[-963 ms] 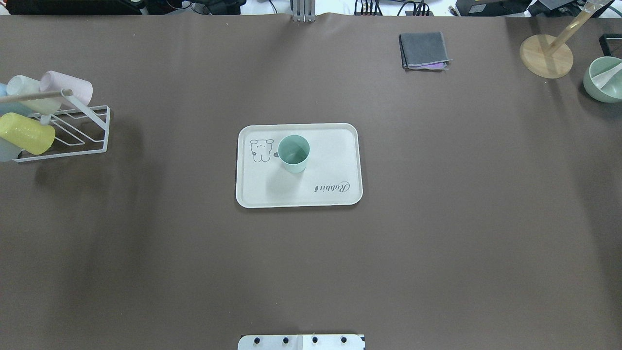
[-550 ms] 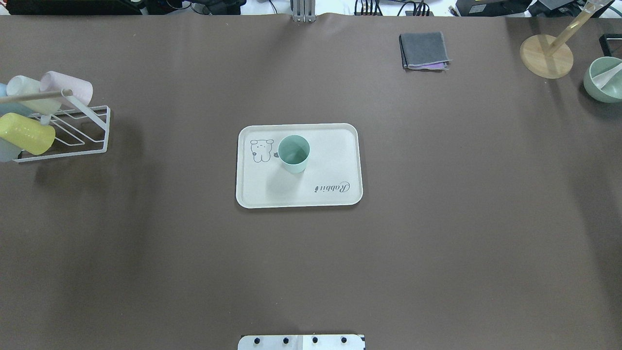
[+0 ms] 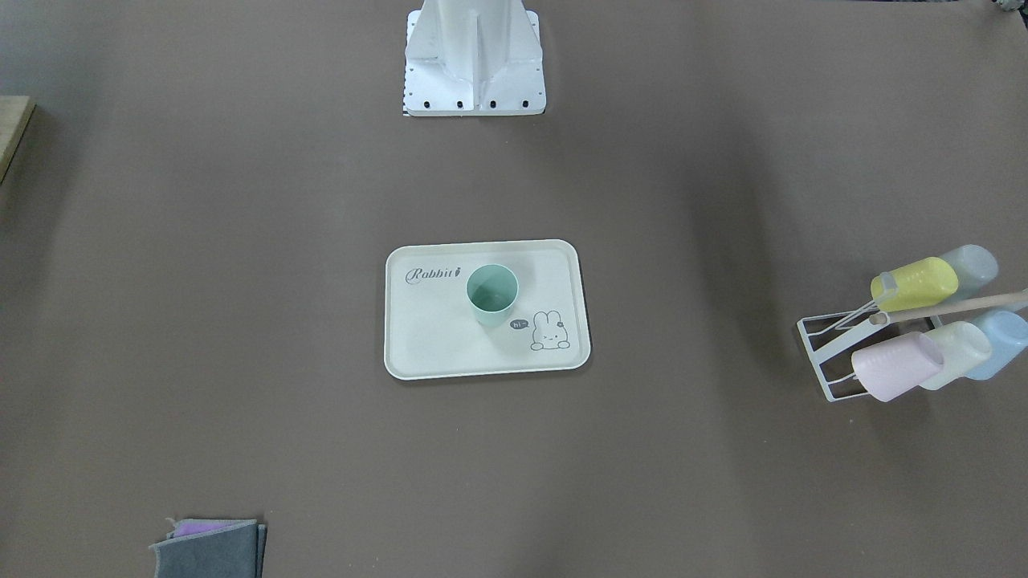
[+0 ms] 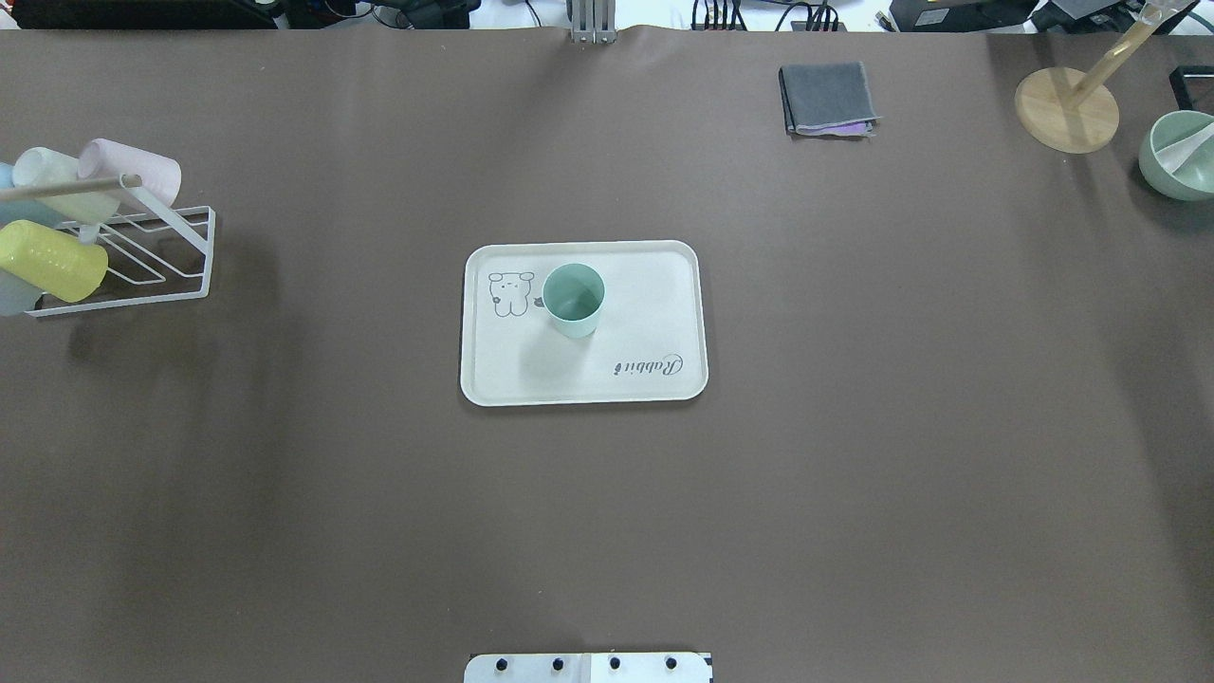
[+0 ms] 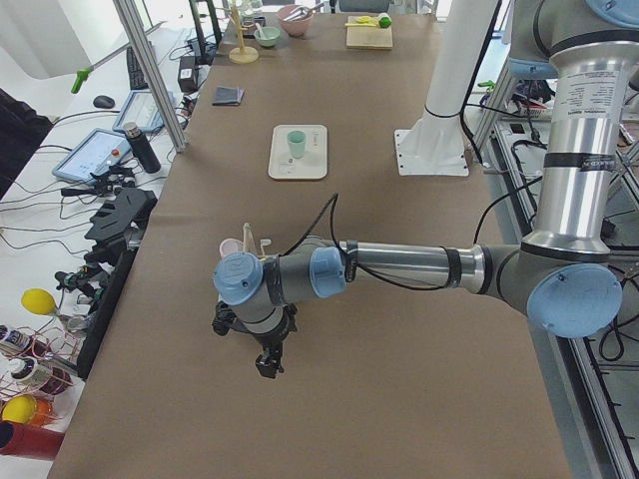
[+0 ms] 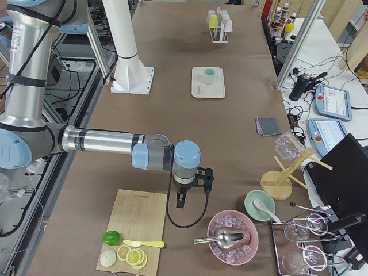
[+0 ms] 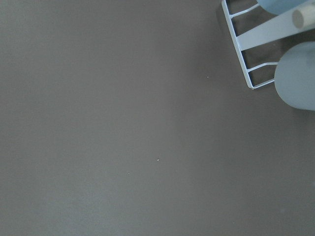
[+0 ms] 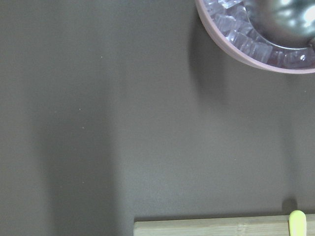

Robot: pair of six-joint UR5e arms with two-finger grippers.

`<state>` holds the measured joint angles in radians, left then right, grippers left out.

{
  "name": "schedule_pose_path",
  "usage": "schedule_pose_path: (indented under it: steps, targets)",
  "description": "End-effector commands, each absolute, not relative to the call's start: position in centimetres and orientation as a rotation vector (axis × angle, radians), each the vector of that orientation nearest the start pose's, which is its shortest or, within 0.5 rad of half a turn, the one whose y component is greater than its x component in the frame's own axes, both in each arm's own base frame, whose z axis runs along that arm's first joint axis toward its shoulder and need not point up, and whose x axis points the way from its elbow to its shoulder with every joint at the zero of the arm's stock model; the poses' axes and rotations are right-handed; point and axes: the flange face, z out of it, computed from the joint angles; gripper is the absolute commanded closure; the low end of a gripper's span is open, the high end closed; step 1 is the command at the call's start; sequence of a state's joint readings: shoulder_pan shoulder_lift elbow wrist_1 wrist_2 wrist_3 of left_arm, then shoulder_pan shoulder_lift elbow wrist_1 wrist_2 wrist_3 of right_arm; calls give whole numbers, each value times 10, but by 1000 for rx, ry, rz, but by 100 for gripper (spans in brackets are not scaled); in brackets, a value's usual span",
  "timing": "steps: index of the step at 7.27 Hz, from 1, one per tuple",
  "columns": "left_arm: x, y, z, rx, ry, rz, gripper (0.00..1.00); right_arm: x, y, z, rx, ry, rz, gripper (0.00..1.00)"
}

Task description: Pick up and place green cup on tray

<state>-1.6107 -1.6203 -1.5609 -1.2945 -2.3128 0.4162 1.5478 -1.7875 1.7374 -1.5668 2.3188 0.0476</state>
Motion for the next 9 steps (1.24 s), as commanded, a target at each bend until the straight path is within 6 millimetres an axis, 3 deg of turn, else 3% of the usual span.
schedule_pose_path:
  steps: [1, 9]
  targets:
    - [-86, -489, 668, -57, 772, 265, 2, 56, -397, 676, -73, -746, 42, 0]
    - [-86, -492, 665, -33, 763, 265, 2, 56, -397, 678, -75, -746, 42, 0]
